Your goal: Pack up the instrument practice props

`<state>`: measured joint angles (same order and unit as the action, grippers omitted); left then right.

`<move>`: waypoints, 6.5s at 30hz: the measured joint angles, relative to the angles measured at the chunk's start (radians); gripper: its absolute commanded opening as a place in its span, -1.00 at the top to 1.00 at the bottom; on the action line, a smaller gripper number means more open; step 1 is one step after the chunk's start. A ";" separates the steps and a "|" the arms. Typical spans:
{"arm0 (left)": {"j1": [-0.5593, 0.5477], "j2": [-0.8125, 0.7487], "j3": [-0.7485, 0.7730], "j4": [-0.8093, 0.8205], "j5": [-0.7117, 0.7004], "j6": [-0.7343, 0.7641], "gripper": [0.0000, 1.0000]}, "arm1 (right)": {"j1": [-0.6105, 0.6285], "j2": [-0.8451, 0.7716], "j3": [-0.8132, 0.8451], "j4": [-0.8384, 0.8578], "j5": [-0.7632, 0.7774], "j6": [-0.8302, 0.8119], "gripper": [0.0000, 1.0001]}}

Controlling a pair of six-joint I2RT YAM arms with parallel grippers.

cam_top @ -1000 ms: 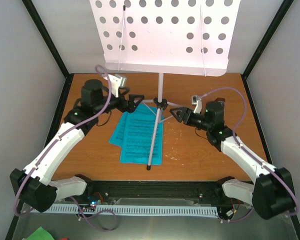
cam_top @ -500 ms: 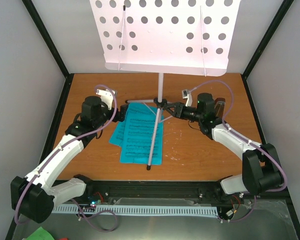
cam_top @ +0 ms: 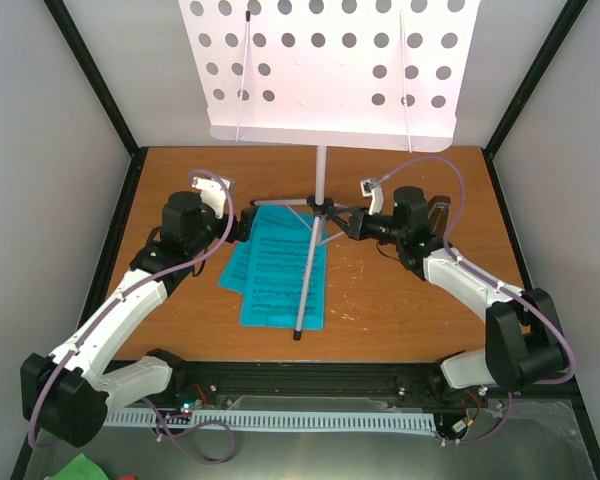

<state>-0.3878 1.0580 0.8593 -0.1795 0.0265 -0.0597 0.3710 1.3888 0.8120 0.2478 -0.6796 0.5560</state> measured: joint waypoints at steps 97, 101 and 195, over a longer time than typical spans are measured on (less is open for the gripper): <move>0.000 0.006 0.000 0.000 0.096 -0.001 -0.99 | 0.151 -0.071 0.007 -0.086 0.511 0.900 0.17; 0.000 0.006 0.000 0.000 0.097 -0.001 -0.99 | 0.151 -0.071 0.011 -0.085 0.510 0.911 0.45; 0.000 0.053 0.000 0.000 0.112 -0.001 -0.99 | 0.198 -0.303 -0.240 0.309 0.692 -0.564 -0.81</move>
<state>-0.3878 1.1107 0.8593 -0.1791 0.1387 -0.0608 0.5690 1.0863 0.5720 0.5568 0.0128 -0.0082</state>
